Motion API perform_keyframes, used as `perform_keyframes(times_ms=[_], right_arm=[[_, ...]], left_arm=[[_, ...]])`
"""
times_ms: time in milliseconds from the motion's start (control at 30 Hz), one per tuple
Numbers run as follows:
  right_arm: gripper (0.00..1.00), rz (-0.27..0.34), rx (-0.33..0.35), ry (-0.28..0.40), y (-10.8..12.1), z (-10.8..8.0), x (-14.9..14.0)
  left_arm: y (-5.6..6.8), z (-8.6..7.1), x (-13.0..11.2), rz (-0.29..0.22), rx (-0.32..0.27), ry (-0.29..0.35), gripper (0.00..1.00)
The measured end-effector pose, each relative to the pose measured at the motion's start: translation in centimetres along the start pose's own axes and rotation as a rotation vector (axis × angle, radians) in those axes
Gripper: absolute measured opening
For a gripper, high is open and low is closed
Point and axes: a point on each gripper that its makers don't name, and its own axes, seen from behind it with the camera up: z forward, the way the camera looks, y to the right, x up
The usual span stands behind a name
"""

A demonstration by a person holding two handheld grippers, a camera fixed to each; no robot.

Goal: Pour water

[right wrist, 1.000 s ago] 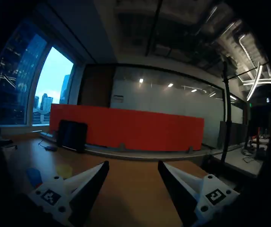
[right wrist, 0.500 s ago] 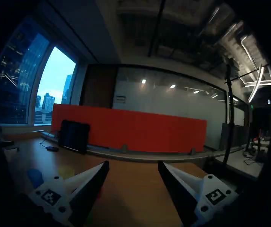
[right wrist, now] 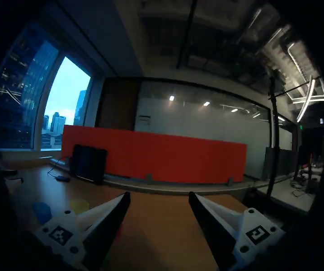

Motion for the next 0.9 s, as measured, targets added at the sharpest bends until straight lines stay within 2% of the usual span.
perform_keyframes(times_ms=[267, 467, 900], right_arm=[[1.00, -0.002, 0.003, 0.021, 0.3, -0.3, 0.3], [1.00, 0.010, 0.019, 0.013, 0.7, -0.3, -0.8], [1.00, 0.101, 0.042, 0.028, 1.2, 0.1, -3.7]], left_arm=[[-0.1, 0.0, 0.1, 0.000, 0.000, -0.001, 0.96], [-0.1, 0.0, 0.1, 0.000, 0.000, -0.001, 0.96], [-0.1, 0.1, 0.1, 0.000, 0.000, -0.001, 0.96]])
